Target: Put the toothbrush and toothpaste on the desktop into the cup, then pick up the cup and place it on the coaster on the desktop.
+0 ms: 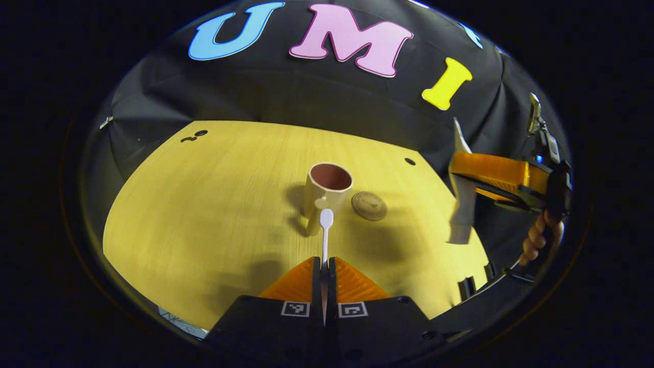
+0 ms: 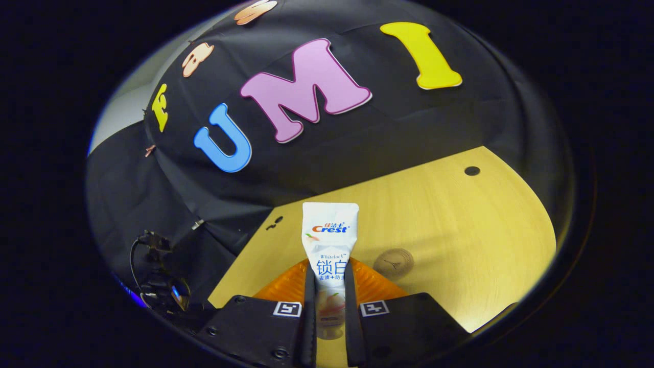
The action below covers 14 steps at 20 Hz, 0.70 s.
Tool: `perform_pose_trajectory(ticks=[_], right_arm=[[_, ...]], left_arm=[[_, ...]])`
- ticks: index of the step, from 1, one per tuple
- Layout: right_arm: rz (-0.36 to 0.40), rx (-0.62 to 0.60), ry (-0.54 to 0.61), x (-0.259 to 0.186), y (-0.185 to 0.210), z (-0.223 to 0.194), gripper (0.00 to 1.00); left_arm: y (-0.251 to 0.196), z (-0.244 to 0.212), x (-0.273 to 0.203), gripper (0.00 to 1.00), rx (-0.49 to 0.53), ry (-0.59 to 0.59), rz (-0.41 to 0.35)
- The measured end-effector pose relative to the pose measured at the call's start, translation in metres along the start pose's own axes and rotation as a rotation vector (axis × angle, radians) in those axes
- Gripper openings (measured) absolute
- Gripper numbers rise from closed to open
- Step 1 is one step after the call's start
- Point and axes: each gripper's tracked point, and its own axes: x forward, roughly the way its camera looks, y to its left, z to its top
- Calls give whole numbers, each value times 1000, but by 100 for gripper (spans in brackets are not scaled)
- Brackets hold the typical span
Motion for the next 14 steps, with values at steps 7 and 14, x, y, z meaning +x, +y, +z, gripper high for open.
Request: perform_pose_trajectory(ticks=[7, 14], right_arm=[[105, 13, -84, 92, 34, 39, 26], [101, -57, -50, 164, 25, 2, 26]], left_arm=[[-7, 51, -29, 6, -38, -119, -61], [-6, 91, -38, 6, -70, -241, -79]])
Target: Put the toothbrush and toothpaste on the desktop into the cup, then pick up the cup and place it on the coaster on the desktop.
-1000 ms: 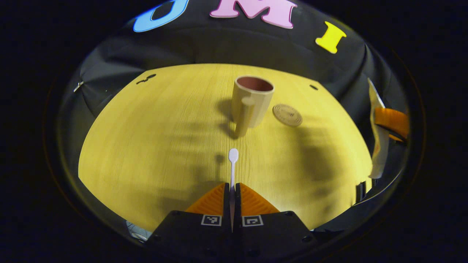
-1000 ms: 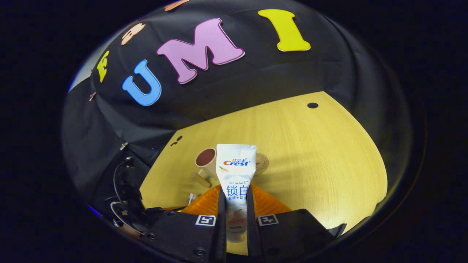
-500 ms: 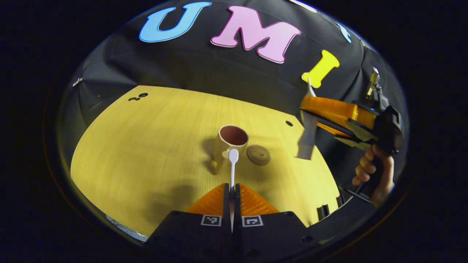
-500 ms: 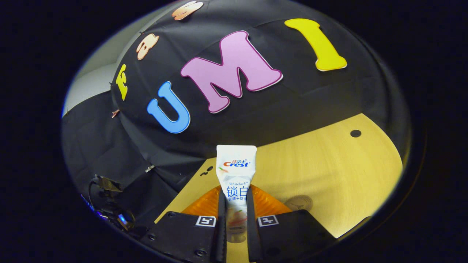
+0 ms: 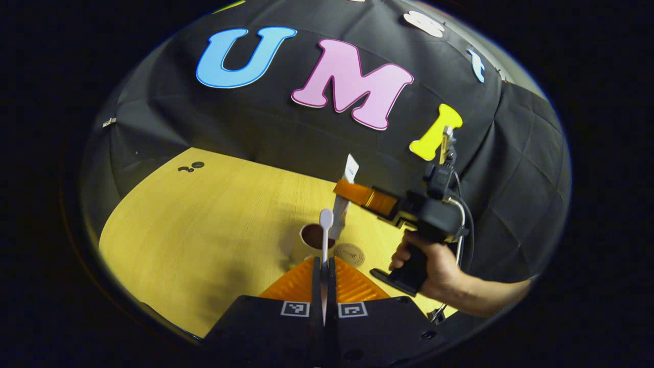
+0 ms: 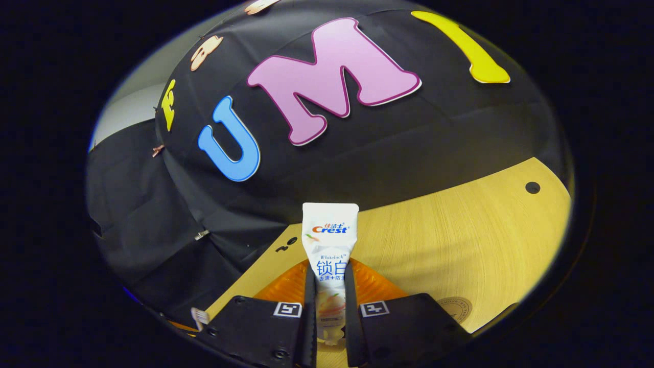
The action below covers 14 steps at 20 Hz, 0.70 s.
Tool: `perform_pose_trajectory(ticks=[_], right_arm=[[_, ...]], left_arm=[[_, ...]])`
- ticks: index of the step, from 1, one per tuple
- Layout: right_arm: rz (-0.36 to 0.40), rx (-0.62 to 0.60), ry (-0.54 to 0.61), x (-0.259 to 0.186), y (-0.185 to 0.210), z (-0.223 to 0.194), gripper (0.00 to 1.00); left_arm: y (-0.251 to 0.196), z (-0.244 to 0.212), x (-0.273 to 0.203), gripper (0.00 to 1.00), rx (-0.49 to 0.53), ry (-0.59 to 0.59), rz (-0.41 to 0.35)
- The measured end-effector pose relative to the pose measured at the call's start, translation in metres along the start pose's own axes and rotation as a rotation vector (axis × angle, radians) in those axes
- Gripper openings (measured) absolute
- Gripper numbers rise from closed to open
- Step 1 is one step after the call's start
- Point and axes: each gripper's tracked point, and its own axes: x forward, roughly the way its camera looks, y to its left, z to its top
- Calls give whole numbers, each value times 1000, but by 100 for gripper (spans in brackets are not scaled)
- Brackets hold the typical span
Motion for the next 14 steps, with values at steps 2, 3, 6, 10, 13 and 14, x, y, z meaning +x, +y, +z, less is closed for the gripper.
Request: perform_pose_trajectory(ticks=[2, 3, 6, 10, 13, 14], right_arm=[[-7, -35, 15, 9, -6, -12, 27], [-12, -51, 24, 12, -9, -18, 26], [-39, -102, 51, 20, -20, -36, 20], [-41, -126, 97, 18, -22, -54, 30], [-37, -158, 127, 10, -20, -64, 28], [-34, -171, 139, 7, -19, -68, 35]], left_arm=[[5, 5, -1, 6, -11, -14, 13], [7, 5, 1, 6, -13, -19, 18], [11, 9, 6, 6, -17, -27, 26], [8, 19, 21, 6, -20, -43, 25], [3, 26, 34, 6, -25, -61, 12], [1, 29, 37, 6, -31, -65, 10]])
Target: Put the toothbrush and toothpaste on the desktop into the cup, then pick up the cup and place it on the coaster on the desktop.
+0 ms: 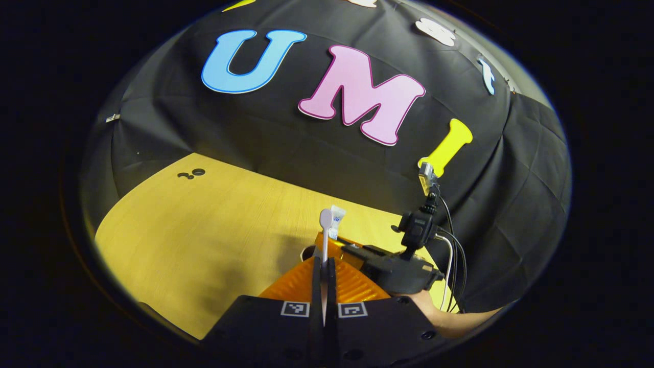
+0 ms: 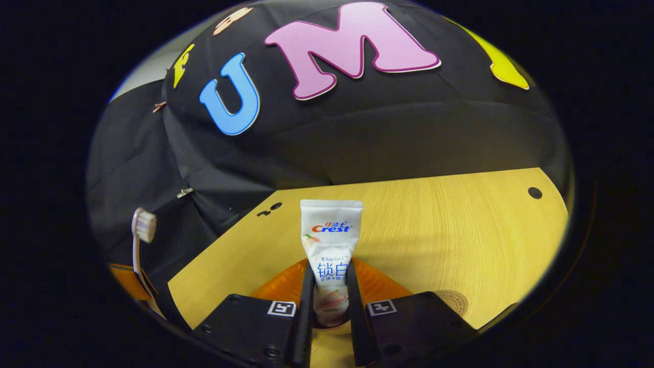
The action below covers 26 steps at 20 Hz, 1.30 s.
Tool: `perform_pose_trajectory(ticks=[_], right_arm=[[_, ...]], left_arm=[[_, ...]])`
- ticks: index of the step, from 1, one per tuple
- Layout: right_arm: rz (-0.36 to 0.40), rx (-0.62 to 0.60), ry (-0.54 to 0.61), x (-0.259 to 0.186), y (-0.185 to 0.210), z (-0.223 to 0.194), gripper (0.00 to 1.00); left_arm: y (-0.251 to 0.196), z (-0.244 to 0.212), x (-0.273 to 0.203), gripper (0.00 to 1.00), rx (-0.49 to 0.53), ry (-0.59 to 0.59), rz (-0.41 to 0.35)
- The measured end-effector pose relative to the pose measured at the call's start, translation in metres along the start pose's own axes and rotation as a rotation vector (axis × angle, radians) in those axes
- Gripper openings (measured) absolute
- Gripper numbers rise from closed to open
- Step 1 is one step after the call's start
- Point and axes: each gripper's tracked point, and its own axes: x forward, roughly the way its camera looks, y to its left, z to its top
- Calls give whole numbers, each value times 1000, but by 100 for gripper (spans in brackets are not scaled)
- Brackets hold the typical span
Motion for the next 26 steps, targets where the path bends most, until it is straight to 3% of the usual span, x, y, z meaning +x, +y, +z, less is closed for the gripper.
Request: perform_pose_trajectory(ticks=[1, 4, 5, 7, 8, 9, 10, 11, 13, 14, 15, 16, 18, 19, 20, 26], right_arm=[[-2, -16, 13, -2, 0, -5, 29], [13, -39, 34, -8, 4, -15, 29], [19, -44, 40, -11, 6, -14, 39], [27, -61, 52, -15, 9, -19, 43], [30, -70, 57, -17, 10, -20, 38], [28, -78, 56, -20, 10, -21, 47], [24, -80, 58, -24, 9, -22, 38], [22, -76, 61, -29, 8, -23, 48], [12, -66, 64, -39, 5, -24, 48], [3, -68, 66, -45, 3, -24, 48], [-5, -72, 70, -50, 0, -24, 39], [-12, -73, 74, -57, -4, -26, 48], [-20, -58, 85, -73, -8, -30, 49], [-24, -51, 89, -79, -11, -31, 43], [-35, -46, 96, -87, -15, -34, 55], [-101, 4, 155, -130, -45, -60, 55]], left_arm=[[-2, 2, 4, 6, -5, -6, -1], [-5, 5, 10, 6, -15, -17, -8], [-4, 4, 9, 6, -16, -17, -9], [-2, 5, 11, 6, -23, -20, -5], [-1, 7, 15, 6, -25, -24, -2], [1, 9, 17, 6, -29, -29, -2], [3, 11, 21, 6, -34, -35, -2], [4, 14, 23, 6, -39, -40, -2], [5, 20, 30, 6, -50, -54, -4], [4, 21, 34, 6, -53, -60, -8], [4, 24, 39, 6, -54, -66, -13], [3, 26, 44, 6, -54, -76, -18], [-1, 35, 54, 6, -56, -99, -31], [-3, 39, 60, 6, -63, -115, -42], [-7, 43, 65, 6, -74, -131, -59], [-19, 53, 106, 6, -60, -181, -111]])
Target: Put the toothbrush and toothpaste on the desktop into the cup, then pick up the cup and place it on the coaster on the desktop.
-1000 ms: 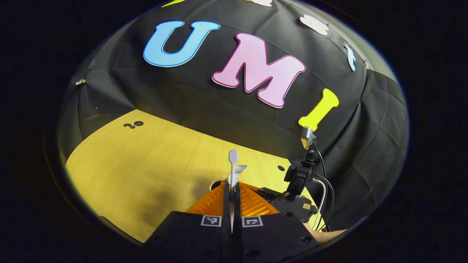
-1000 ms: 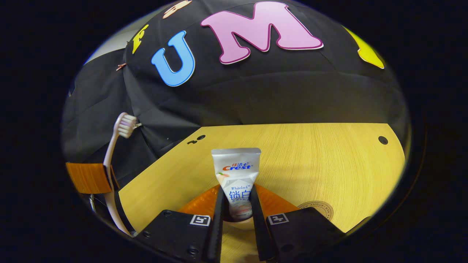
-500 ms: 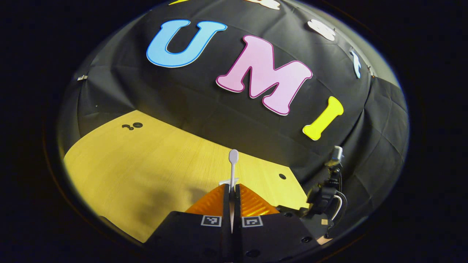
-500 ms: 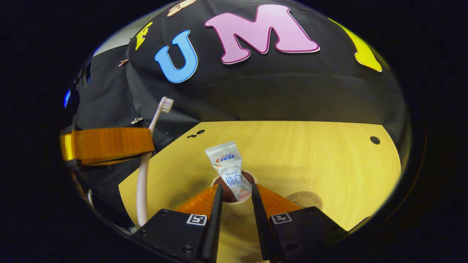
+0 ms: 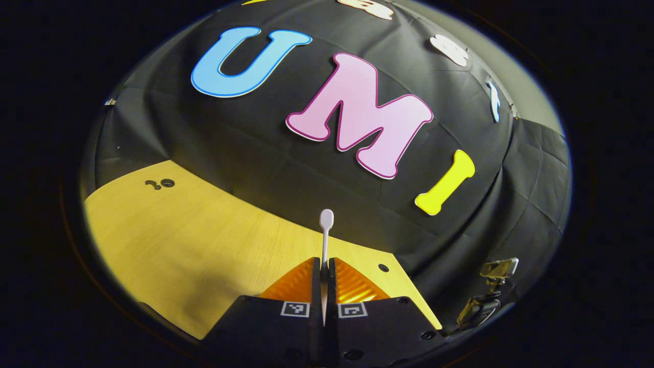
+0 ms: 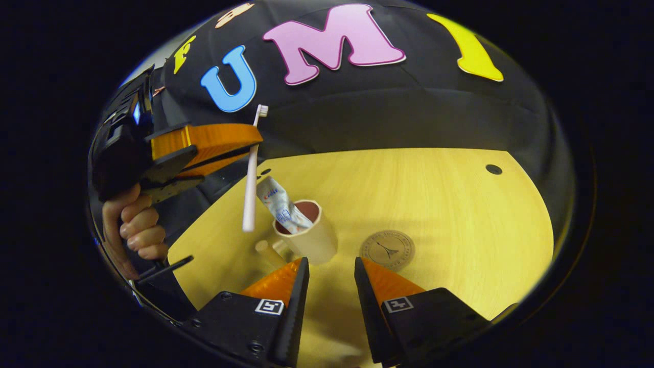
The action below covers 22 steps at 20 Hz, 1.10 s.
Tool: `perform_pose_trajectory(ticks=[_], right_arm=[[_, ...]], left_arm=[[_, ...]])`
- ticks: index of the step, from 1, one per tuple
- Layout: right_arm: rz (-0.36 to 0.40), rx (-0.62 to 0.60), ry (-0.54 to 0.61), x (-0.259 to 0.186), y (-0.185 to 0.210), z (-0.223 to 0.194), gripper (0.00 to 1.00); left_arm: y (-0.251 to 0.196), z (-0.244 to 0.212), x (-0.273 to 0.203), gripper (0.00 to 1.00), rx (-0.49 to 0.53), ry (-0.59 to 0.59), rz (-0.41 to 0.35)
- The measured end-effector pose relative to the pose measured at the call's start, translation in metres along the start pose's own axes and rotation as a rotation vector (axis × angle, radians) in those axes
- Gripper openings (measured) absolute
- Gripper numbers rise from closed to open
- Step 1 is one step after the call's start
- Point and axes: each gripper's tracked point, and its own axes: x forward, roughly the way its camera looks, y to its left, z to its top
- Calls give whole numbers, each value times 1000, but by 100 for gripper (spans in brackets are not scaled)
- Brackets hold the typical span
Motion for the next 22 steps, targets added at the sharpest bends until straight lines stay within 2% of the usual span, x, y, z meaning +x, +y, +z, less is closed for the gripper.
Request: perform_pose_trajectory(ticks=[5, 10, 11, 12, 15, 19, 22], right_arm=[[-36, 6, 41, -37, -21, -21, 55], [-87, 15, 51, -55, -47, -30, 55], [-89, 19, 54, -57, -50, -31, 46], [-93, 22, 56, -59, -53, -32, 55], [-112, 17, 56, -65, -64, -32, 55], [-128, 30, 54, -72, -73, -33, 55], [-131, 23, 48, -77, -76, -32, 55]], left_arm=[[-3, 1, 36, 6, 104, -48, -42], [5, -25, 55, 6, 205, -26, -5], [6, -27, 54, 6, 243, -42, 13], [7, -27, 53, 6, 289, -68, 31], [5, -36, 51, 6, 405, -83, 56], [2, -62, 47, 6, 422, -30, 40], [5, -70, 45, 11, 430, -9, 44]])
